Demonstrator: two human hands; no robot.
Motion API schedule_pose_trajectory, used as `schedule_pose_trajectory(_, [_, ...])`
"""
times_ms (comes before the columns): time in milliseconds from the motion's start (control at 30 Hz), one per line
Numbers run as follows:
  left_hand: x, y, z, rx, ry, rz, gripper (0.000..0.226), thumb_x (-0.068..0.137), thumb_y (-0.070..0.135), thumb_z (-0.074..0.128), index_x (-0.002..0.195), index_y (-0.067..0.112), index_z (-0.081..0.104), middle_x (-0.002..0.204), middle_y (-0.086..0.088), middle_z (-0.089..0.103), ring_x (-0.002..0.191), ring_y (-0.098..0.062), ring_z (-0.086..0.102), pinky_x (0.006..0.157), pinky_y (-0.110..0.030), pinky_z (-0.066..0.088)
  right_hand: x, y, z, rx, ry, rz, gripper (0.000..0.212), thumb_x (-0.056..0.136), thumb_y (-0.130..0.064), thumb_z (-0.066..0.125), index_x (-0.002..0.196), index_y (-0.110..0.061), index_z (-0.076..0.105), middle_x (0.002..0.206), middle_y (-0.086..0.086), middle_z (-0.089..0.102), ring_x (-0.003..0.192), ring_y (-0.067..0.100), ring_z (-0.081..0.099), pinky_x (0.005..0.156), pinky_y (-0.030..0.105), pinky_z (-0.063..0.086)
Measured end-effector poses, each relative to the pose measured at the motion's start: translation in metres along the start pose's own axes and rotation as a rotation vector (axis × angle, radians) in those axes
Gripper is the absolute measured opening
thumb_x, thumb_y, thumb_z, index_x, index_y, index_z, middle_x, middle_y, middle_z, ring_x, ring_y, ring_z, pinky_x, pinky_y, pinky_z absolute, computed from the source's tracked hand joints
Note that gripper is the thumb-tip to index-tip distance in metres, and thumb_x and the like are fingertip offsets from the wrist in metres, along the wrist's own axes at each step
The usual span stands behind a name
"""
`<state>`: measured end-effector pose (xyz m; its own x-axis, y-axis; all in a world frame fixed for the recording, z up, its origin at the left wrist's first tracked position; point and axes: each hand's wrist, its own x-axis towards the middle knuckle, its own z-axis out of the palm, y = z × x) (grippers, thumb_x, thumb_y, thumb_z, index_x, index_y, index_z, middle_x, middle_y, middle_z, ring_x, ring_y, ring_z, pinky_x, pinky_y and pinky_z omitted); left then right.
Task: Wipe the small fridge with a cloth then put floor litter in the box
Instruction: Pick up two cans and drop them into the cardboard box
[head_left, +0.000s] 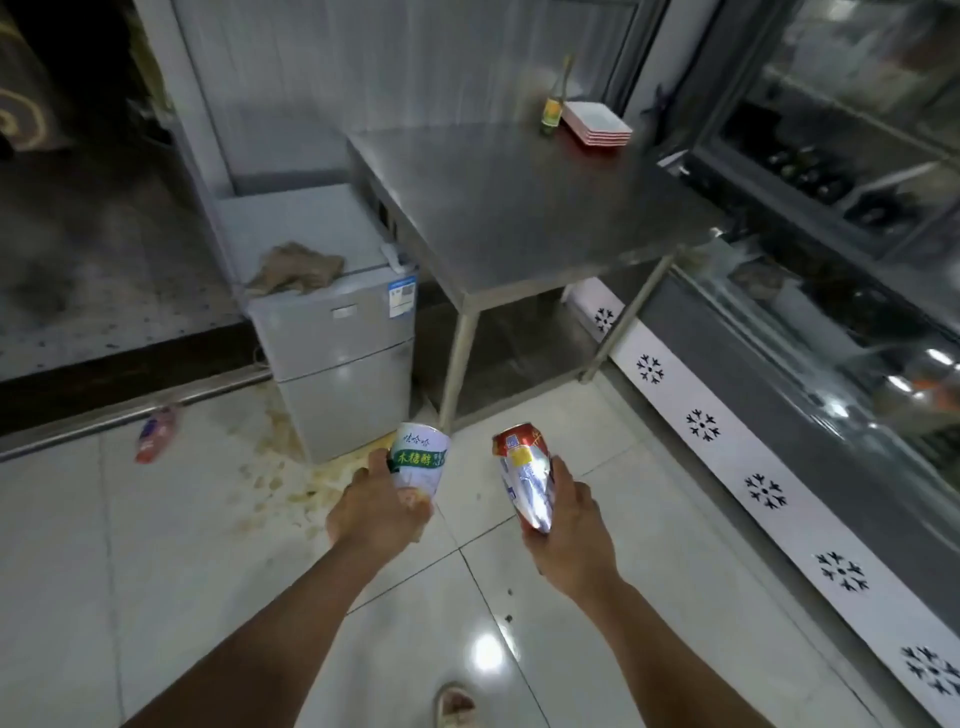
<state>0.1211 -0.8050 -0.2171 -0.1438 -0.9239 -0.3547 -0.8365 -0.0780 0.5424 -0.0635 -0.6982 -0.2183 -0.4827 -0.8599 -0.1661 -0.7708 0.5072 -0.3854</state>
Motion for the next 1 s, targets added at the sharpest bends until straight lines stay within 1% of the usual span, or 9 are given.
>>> schedule_pose_trajectory(67, [-0.014, 0.016, -0.007, 0.021, -0.018, 0.076, 0.062, 0.076, 0.041, 0.066, 0.126, 0.02, 0.036, 0.115, -0.005, 0.056, 0.103, -0.026, 0.056, 0.084, -0.038, 0.048, -0.019, 0.007, -0.018, 0.015, 0.054, 0.041, 0.089, 0.081, -0.035, 0.067, 0.148, -0.017, 0.012, 0.128, 0.007, 0.045, 0.113, 0.019, 0.05, 0.093, 0.028, 0.048])
schedule_pose_trajectory(167, [-0.038, 0.039, -0.01, 0.036, -0.058, 0.2, 0.062, 0.075, 0.038, 0.067, 0.125, 0.021, 0.035, 0.112, -0.005, 0.055, 0.099, -0.025, 0.057, 0.08, -0.037, 0.048, -0.05, 0.019, -0.045, 0.031, 0.128, 0.117, 0.085, 0.082, -0.035, 0.067, 0.147, -0.02, 0.014, 0.128, 0.007, 0.047, 0.112, 0.019, 0.052, 0.092, 0.031, 0.051])
schedule_pose_trajectory(267, [-0.067, 0.064, -0.002, 0.076, -0.107, 0.317, 0.064, 0.073, 0.037, 0.068, 0.127, 0.021, 0.036, 0.112, -0.004, 0.056, 0.098, -0.023, 0.058, 0.079, -0.036, 0.049, -0.088, 0.036, -0.07, 0.059, 0.199, 0.203, 0.081, 0.083, -0.036, 0.066, 0.146, -0.022, 0.016, 0.128, 0.007, 0.048, 0.109, 0.021, 0.053, 0.088, 0.031, 0.052])
schedule_pose_trajectory(367, [-0.103, 0.091, 0.015, 0.089, -0.175, 0.411, 0.067, 0.071, 0.037, 0.071, 0.127, 0.022, 0.037, 0.111, -0.003, 0.057, 0.096, -0.021, 0.058, 0.078, -0.035, 0.051, -0.132, 0.058, -0.091, 0.06, 0.258, 0.311, 0.085, 0.082, -0.037, 0.066, 0.147, -0.023, 0.014, 0.131, 0.008, 0.046, 0.111, 0.023, 0.051, 0.086, 0.033, 0.051])
schedule_pose_trajectory(467, [-0.144, 0.118, 0.038, 0.144, -0.23, 0.516, 0.066, 0.067, 0.035, 0.072, 0.121, 0.023, 0.038, 0.105, -0.001, 0.057, 0.09, -0.019, 0.058, 0.069, -0.03, 0.045, -0.179, 0.087, -0.108, 0.053, 0.32, 0.406, 0.086, 0.081, -0.036, 0.064, 0.148, -0.023, 0.012, 0.132, 0.008, 0.044, 0.112, 0.025, 0.05, 0.086, 0.035, 0.049])
schedule_pose_trajectory(533, [-0.175, 0.137, 0.056, 0.163, -0.272, 0.588, 0.063, 0.065, 0.035, 0.07, 0.117, 0.024, 0.037, 0.099, -0.001, 0.059, 0.085, -0.019, 0.058, 0.066, -0.03, 0.045, -0.213, 0.109, -0.117, 0.061, 0.363, 0.463, 0.085, 0.082, -0.036, 0.064, 0.148, -0.023, 0.013, 0.132, 0.007, 0.044, 0.112, 0.025, 0.05, 0.086, 0.034, 0.049])
schedule_pose_trajectory(633, [-0.229, 0.163, 0.086, 0.185, -0.323, 0.688, 0.056, 0.068, 0.037, 0.066, 0.113, 0.023, 0.038, 0.095, -0.001, 0.06, 0.081, -0.019, 0.059, 0.065, -0.03, 0.046, -0.268, 0.148, -0.132, 0.079, 0.422, 0.557, 0.084, 0.081, -0.036, 0.064, 0.147, -0.023, 0.014, 0.131, 0.007, 0.045, 0.112, 0.024, 0.049, 0.086, 0.034, 0.049])
schedule_pose_trajectory(733, [-0.291, 0.185, 0.12, 0.207, -0.375, 0.77, 0.053, 0.066, 0.039, 0.066, 0.108, 0.025, 0.037, 0.095, 0.0, 0.059, 0.081, -0.021, 0.059, 0.068, -0.031, 0.048, -0.329, 0.194, -0.146, 0.101, 0.48, 0.667, 0.082, 0.08, -0.034, 0.065, 0.145, -0.023, 0.017, 0.13, 0.006, 0.046, 0.112, 0.024, 0.05, 0.086, 0.033, 0.049])
schedule_pose_trajectory(1000, [-0.458, 0.231, 0.211, 0.203, -0.505, 0.931, 0.06, 0.07, 0.038, 0.07, 0.118, 0.022, 0.038, 0.098, 0.0, 0.058, 0.081, -0.021, 0.058, 0.063, -0.027, 0.044, -0.495, 0.306, -0.175, 0.122, 0.573, 0.882, 0.082, 0.079, -0.034, 0.068, 0.144, -0.022, 0.019, 0.128, 0.007, 0.047, 0.11, 0.022, 0.051, 0.084, 0.031, 0.049])
